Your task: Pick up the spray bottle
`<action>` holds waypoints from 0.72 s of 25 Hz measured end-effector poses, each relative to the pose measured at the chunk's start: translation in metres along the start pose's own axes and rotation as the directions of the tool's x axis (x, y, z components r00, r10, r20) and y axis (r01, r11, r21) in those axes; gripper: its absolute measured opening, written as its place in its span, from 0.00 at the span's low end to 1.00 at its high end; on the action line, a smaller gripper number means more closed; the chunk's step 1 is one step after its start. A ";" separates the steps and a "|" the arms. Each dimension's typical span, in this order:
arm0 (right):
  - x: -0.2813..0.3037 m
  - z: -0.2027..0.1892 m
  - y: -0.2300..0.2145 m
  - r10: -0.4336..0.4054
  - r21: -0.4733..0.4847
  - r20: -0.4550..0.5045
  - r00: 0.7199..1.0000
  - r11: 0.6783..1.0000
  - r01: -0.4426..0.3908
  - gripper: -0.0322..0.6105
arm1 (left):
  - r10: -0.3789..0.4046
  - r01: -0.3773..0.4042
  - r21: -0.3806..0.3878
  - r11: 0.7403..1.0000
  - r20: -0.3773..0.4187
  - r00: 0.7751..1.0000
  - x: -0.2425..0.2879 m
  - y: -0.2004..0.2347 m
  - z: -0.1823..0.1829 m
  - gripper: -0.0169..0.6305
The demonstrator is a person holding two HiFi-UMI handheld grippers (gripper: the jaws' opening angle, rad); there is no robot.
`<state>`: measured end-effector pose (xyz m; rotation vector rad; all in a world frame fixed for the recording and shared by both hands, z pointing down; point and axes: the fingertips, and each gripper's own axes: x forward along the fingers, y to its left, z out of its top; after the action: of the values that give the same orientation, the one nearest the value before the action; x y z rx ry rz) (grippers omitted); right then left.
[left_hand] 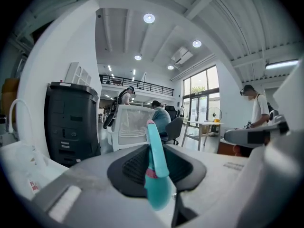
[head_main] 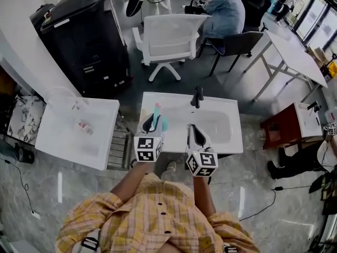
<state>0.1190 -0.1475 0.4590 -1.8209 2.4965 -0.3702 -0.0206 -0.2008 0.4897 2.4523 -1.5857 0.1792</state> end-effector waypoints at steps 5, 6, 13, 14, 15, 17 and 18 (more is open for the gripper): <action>-0.013 -0.005 0.012 -0.010 -0.005 -0.003 1.000 1.000 0.010 0.05 | -0.013 0.013 0.006 1.000 0.020 1.000 -0.022 0.002 0.001 0.15; -0.014 -0.005 0.014 -0.012 -0.006 -0.004 1.000 1.000 0.012 0.05 | -0.016 0.016 0.008 1.000 0.025 1.000 -0.026 0.003 0.001 0.15; -0.024 -0.011 0.026 -0.033 -0.026 -0.008 0.999 0.999 0.033 0.05 | -0.037 0.037 0.007 0.999 0.031 0.999 -0.045 0.004 -0.005 0.15; -0.024 -0.012 0.026 -0.036 -0.027 -0.006 0.999 0.999 0.036 0.05 | -0.038 0.038 0.010 0.999 0.031 0.999 -0.046 0.005 -0.006 0.15; -0.025 -0.012 0.027 -0.040 -0.029 -0.005 0.999 0.999 0.040 0.05 | -0.039 0.039 0.010 0.999 0.031 0.999 -0.048 0.005 -0.007 0.15; -0.027 -0.013 0.028 -0.046 -0.032 -0.003 0.999 0.998 0.046 0.05 | -0.040 0.040 0.009 0.999 0.031 0.999 -0.051 0.006 -0.008 0.15; -0.028 -0.013 0.029 -0.049 -0.034 -0.002 0.999 0.998 0.049 0.05 | -0.040 0.040 0.009 0.999 0.031 0.999 -0.052 0.006 -0.009 0.15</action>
<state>0.0988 -0.1110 0.4627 -1.8981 2.4787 -0.3345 -0.0479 -0.1549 0.4873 2.5034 -1.5502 0.1421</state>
